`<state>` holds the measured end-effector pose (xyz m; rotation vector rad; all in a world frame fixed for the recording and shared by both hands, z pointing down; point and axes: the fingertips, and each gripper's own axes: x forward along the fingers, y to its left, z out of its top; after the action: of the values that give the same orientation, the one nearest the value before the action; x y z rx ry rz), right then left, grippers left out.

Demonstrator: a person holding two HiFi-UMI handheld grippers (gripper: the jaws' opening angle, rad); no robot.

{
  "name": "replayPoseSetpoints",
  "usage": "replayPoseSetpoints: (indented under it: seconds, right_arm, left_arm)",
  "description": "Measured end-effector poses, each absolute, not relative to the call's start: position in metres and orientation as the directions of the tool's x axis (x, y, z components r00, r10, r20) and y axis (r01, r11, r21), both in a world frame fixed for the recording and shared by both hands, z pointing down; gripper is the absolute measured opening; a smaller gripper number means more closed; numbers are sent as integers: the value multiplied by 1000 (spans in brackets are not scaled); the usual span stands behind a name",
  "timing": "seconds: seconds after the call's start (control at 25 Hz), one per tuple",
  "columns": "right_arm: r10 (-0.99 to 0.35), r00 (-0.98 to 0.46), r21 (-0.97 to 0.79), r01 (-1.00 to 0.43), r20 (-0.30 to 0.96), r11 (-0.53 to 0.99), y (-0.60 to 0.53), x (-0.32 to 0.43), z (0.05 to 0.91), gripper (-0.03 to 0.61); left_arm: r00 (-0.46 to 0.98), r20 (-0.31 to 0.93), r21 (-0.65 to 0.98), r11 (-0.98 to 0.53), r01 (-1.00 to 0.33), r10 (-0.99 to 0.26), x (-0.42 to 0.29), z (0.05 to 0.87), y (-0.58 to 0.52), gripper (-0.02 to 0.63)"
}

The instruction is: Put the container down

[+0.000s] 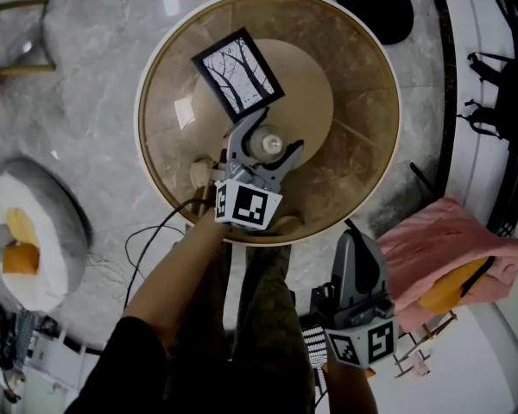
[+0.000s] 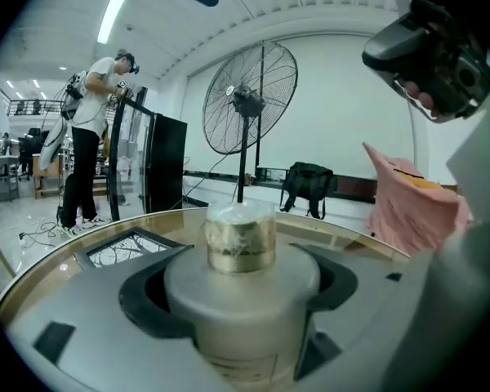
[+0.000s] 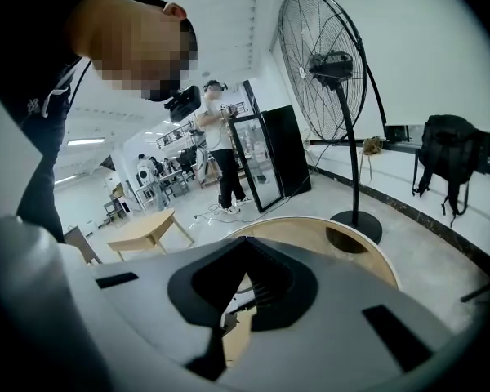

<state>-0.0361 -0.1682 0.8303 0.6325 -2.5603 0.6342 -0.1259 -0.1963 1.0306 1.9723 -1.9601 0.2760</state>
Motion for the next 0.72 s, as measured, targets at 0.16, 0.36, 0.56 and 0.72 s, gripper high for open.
replayPoseSetpoints:
  seconds: [0.16,0.36,0.56,0.72]
  right_arm:
    - [-315,-810,-336,-512,495,790,-161,-29,822,21]
    - [-310,-828,-355,-497,468,792,-152,-20,806,21]
    - [-282,-863,-370,-446,418,815,-141,-15,786,23]
    - [-277,-887,-398,-420,370,816,-138,-10,767,21]
  left_arm:
    - [37,418,96,3,-995,-907,-121,1035,-185,353]
    - [48,455,64,-21,-998,-889,-115,1039,-181,354]
    - [73,477,62,-50,-997,-876,-107,1041,-174,354]
    - [89,456,74,-62,-995,-885,-107,1039,-170,355]
